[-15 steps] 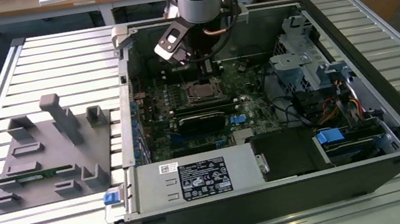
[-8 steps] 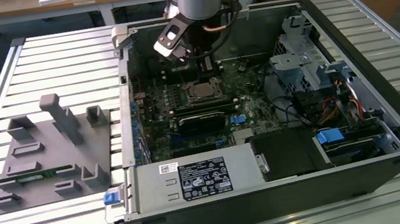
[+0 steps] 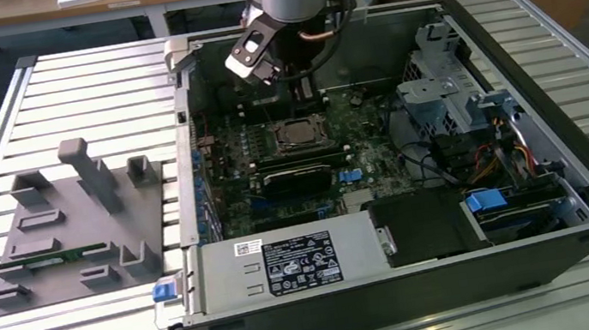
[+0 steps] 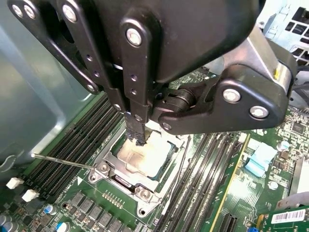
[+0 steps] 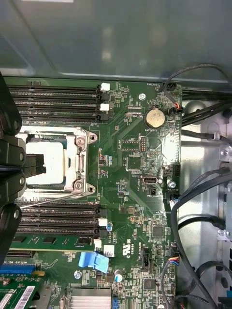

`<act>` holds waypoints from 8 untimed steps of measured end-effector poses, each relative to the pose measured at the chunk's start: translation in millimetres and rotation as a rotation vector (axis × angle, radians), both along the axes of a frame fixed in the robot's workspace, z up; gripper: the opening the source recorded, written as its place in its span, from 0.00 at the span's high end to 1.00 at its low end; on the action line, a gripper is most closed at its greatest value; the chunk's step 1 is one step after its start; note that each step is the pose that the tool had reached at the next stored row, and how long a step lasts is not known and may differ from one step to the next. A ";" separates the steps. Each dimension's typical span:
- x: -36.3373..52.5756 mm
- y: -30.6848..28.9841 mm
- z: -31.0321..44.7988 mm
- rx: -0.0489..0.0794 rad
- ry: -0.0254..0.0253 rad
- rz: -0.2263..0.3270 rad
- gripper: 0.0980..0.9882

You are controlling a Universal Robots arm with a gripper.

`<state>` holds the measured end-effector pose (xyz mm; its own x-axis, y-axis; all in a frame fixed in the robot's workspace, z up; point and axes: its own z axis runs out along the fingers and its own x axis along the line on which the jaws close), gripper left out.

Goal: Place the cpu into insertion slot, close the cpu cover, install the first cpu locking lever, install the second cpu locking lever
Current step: 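Install the first cpu locking lever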

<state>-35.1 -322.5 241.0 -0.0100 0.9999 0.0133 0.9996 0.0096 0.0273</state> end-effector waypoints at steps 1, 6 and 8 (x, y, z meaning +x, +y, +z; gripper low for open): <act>0.0 0.0 1.4 0.000 -0.0002 0.000 0.99; 0.0 0.0 9.9 0.000 -0.0020 0.000 0.99; 0.0 0.0 14.1 0.000 -0.0024 0.000 0.99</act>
